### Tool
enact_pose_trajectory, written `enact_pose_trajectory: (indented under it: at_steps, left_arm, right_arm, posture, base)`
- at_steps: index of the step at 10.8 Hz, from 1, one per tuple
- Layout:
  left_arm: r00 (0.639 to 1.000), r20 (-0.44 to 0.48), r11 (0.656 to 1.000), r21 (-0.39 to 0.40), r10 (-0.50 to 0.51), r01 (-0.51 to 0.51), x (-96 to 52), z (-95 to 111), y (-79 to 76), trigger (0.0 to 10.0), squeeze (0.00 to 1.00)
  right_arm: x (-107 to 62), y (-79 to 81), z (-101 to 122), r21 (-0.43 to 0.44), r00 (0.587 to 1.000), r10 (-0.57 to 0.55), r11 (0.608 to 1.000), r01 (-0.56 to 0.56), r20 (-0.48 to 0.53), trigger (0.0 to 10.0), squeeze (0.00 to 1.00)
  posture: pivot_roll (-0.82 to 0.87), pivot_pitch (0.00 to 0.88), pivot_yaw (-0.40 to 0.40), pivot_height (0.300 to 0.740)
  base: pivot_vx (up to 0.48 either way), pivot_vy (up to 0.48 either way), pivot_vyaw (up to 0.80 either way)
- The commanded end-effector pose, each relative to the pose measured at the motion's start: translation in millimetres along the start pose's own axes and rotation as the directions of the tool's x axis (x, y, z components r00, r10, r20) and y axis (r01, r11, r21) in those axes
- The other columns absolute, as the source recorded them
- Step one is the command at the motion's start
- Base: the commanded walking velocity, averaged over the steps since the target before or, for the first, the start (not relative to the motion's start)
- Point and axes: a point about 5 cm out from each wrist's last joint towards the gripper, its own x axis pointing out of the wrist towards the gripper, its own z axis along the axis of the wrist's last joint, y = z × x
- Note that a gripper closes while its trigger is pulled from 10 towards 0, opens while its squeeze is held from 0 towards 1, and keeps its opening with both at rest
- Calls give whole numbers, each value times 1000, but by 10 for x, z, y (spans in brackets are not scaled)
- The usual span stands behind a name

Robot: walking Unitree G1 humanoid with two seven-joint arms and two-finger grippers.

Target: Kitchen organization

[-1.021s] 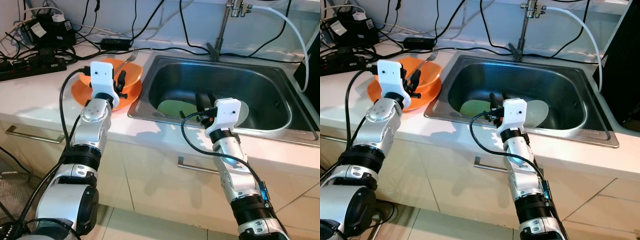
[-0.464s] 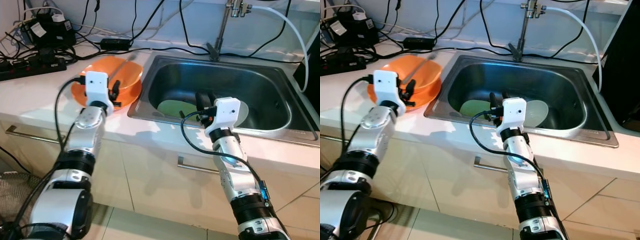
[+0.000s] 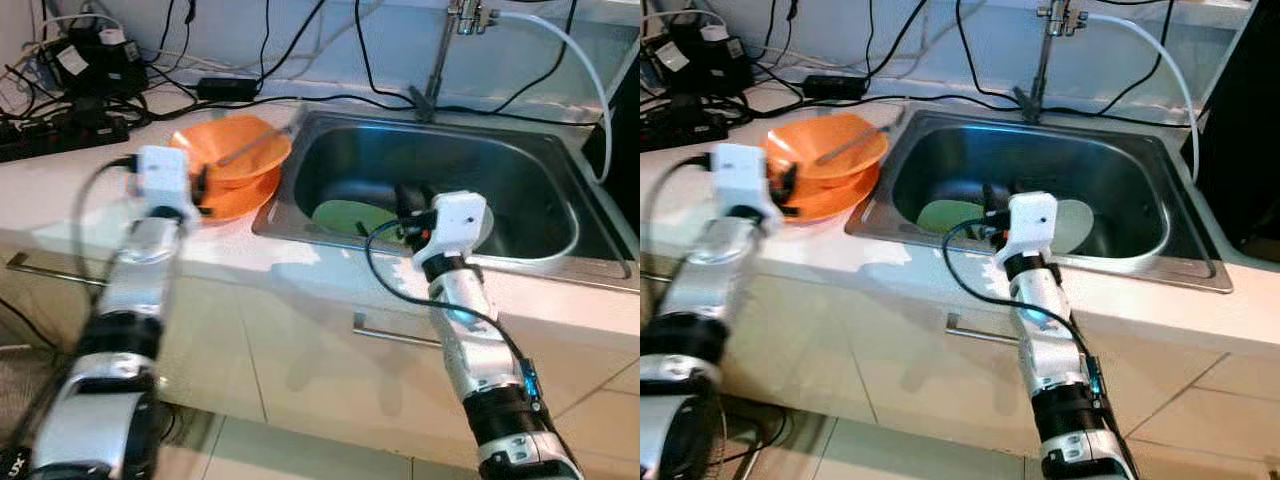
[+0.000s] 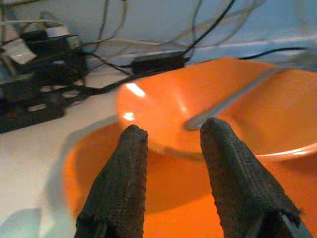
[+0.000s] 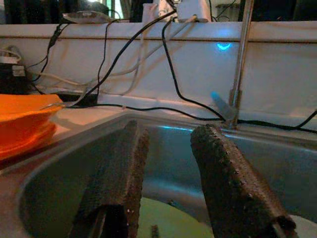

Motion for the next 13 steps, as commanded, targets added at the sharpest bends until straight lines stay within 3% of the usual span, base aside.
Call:
enact_pose_trajectory:
  at_steps: [1,4,6,7,8,9,10,13]
  left_arm:
    - [999,6,999,8,44,-44,-22,35,135,10000,0]
    - [990,45,988,65,136,-139,-87,210,518,10000,0]
    - [989,47,987,83,137,-140,-96,232,540,10000,0]
    - [992,84,993,56,99,-104,-82,302,433,10000,0]
    - [991,137,1000,3,-4,4,-72,381,196,10000,0]
    - [987,131,995,-24,-96,100,-50,365,-76,10000,0]
    - [985,120,991,-38,-123,128,-31,335,-203,10000,0]
    - [988,69,987,-68,-141,146,22,221,-313,10000,0]
  right_arm:
    - [40,1,32,10,1000,-6,1000,6,4,10000,0]
    - [49,-34,35,6,1000,-15,1000,15,7,10000,0]
    - [54,-19,28,8,1000,-14,1000,14,6,10000,0]
    - [52,-13,25,9,1000,-13,1000,13,6,10000,0]
    - [49,-9,16,10,1000,-12,1000,12,3,10000,0]
    - [52,-9,16,9,1000,-12,1000,12,3,10000,0]
    - [54,-11,20,8,1000,-13,1000,13,5,10000,0]
    - [30,-40,4,4,1000,-24,1000,24,1,10000,0]
  posture:
    - [158,22,-11,740]
    - [161,12,-11,740]
    - [163,0,-8,740]
    - [164,0,-9,740]
    - [164,0,-10,740]
    - [163,0,-11,740]
    - [159,1,-10,740]
    - [152,6,-5,740]
  base:
    - [0,0,0]
    - [0,0,0]
    - [0,0,0]
    - [0,0,0]
    - [0,0,0]
    - [0,0,0]
    - [0,0,0]
    - [0,0,0]
